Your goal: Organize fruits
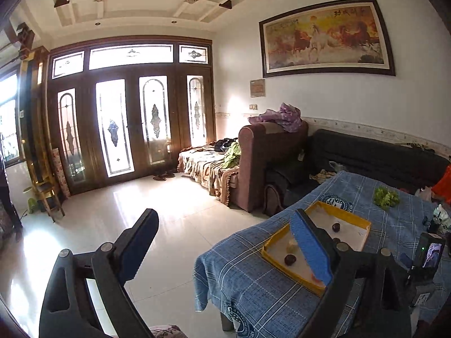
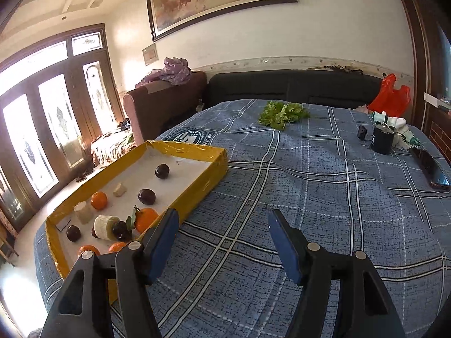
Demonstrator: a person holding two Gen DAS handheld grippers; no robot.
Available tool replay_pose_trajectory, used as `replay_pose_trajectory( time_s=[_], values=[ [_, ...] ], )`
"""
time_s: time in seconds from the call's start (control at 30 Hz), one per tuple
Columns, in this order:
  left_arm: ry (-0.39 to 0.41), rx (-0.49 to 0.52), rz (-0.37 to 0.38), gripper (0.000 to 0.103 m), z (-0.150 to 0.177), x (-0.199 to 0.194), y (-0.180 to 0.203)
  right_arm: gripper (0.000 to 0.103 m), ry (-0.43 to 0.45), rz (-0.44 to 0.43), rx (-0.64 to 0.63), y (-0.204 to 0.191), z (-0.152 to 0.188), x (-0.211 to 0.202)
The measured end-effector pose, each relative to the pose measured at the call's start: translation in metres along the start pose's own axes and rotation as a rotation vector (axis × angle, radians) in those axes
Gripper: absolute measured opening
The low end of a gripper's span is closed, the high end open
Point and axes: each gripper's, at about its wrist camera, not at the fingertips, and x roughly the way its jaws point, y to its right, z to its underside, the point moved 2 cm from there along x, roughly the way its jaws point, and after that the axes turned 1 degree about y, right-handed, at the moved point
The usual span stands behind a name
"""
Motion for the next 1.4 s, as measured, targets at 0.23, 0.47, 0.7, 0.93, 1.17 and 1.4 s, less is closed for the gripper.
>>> replay_pose_trajectory(
  time_s=[0.23,0.47,0.7,0.93,1.17,1.4],
  values=[
    [-0.002,-0.014,-0.014,0.094,0.002,0.001,-0.003,0.074,-0.005,0.018,-0.028,0.000,0.003,0.002],
    [-0.037,-0.011,0.002,0.095,0.010,0.022,0.001,0.079,0.014,0.055,-0.045,0.004,0.003,-0.001],
    [-0.109,-0.013,0.036,0.095,0.022,0.059,0.015,0.081,0.006,0.080,-0.057,0.007,0.004,0.000],
    [-0.191,0.067,0.176,0.095,0.045,0.114,0.081,0.084,0.011,0.051,-0.082,-0.001,0.002,-0.003],
    [-0.282,0.161,0.352,0.095,0.090,0.165,0.150,0.084,0.072,0.087,-0.148,-0.017,0.001,-0.019],
    [-0.386,0.160,0.397,0.095,0.122,0.201,0.150,0.086,-0.076,0.067,-0.071,-0.017,0.008,-0.021]
  ],
)
